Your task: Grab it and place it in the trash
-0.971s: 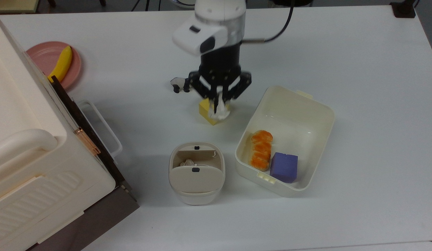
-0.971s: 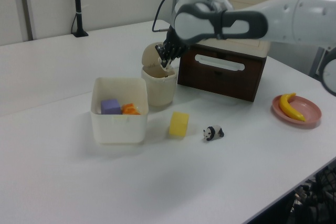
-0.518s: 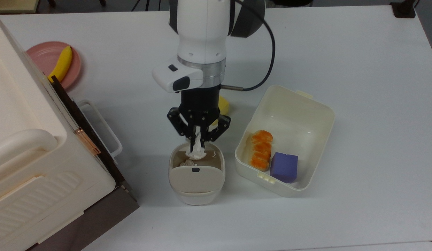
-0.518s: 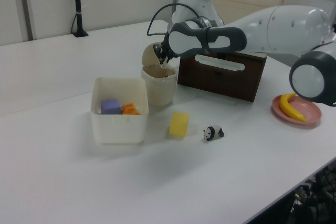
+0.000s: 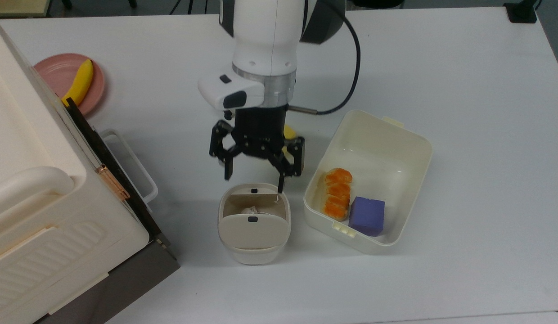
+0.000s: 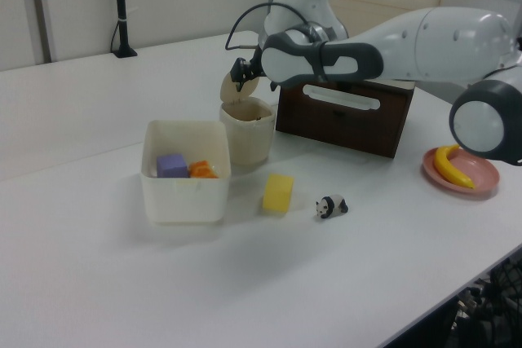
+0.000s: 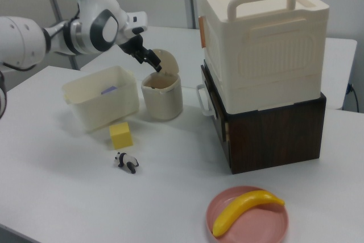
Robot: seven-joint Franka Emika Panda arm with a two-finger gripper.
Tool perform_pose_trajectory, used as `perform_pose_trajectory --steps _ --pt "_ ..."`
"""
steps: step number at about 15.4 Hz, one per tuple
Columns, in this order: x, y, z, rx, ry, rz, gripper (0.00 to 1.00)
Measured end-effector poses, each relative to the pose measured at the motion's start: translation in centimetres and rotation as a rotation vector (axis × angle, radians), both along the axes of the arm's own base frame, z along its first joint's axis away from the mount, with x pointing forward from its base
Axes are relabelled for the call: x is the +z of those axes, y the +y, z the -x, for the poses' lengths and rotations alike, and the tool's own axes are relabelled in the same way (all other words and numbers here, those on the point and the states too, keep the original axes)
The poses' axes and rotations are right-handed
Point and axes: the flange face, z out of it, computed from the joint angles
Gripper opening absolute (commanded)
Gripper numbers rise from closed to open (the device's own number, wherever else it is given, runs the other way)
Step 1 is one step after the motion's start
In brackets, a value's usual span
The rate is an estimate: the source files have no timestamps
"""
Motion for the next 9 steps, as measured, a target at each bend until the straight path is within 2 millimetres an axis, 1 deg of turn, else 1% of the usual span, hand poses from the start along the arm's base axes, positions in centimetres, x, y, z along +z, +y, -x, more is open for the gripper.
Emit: perform_pose_trajectory --steps 2,4,6,8,9 --pt "2.0 -0.3 2.1 -0.022 0.101 0.000 1.00" --pt "4.8 -0.5 5.2 -0.018 0.220 0.007 1.00" --pt "7.4 -1.2 8.6 0.047 0.327 0.027 1.00" --pt "9.2 -2.3 11.5 0.117 0.410 0.019 1.00" --pt "9.7 -2.8 12.6 0.136 0.439 0.003 1.00"
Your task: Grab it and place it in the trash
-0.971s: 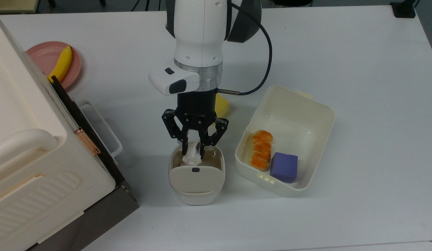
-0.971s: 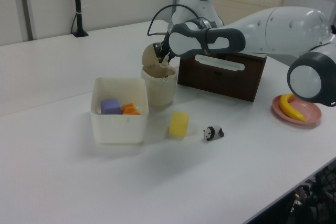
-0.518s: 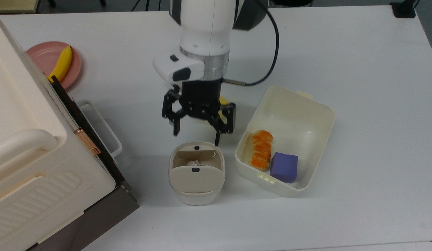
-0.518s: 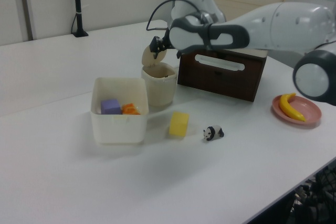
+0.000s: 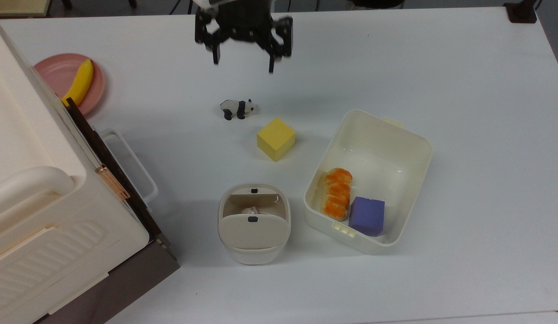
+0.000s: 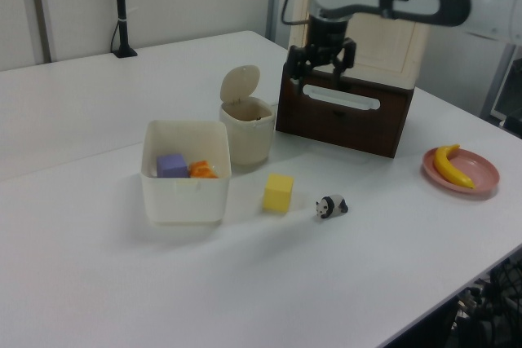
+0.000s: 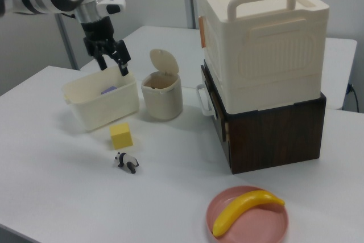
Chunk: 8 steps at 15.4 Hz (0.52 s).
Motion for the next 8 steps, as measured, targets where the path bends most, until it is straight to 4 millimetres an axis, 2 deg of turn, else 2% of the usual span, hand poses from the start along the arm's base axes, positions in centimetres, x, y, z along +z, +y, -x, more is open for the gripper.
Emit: perform_pose_trajectory --steps 2,5,8 --pt "0.5 -0.8 1.1 0.006 0.026 -0.020 1.00" --pt "0.4 -2.0 1.3 -0.011 0.029 -0.022 1.00" --pt "0.2 -2.1 1.3 -0.014 0.034 -0.025 1.00"
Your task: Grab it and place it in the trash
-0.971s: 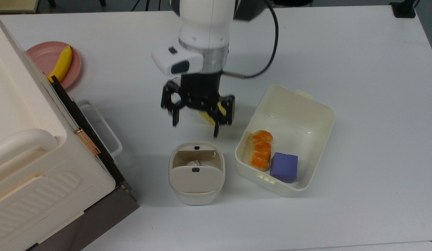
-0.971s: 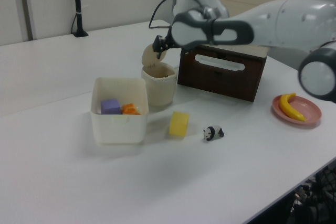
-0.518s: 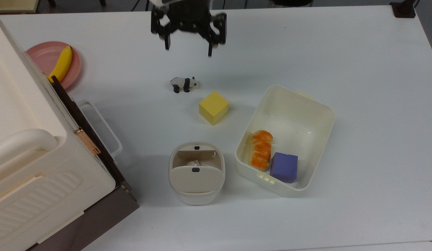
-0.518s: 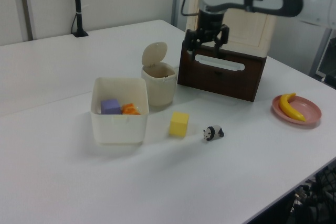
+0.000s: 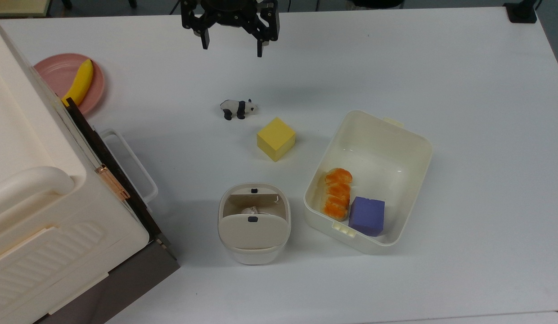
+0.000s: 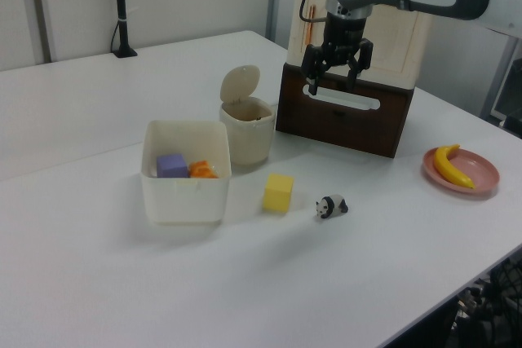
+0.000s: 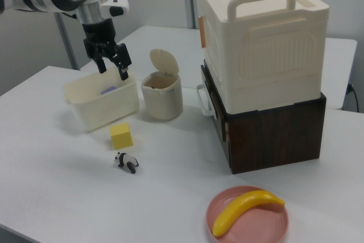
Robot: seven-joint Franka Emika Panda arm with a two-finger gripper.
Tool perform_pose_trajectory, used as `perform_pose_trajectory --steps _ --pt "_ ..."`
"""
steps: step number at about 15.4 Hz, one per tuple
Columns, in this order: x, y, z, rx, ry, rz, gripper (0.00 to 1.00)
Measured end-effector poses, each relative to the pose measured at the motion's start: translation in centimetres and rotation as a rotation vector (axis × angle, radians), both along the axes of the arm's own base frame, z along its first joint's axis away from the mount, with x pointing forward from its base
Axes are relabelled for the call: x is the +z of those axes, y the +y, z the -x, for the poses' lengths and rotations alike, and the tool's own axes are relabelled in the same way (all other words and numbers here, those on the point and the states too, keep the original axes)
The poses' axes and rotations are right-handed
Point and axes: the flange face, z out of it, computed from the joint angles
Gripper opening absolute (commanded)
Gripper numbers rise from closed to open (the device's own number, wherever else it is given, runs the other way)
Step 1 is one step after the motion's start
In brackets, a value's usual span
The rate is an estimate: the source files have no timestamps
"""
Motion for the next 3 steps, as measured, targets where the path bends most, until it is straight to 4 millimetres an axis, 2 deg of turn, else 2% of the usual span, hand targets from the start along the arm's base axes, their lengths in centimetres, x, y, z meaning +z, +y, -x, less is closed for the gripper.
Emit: perform_pose_trajectory --steps 3 --pt "-0.19 0.32 0.03 0.003 0.004 -0.009 1.00"
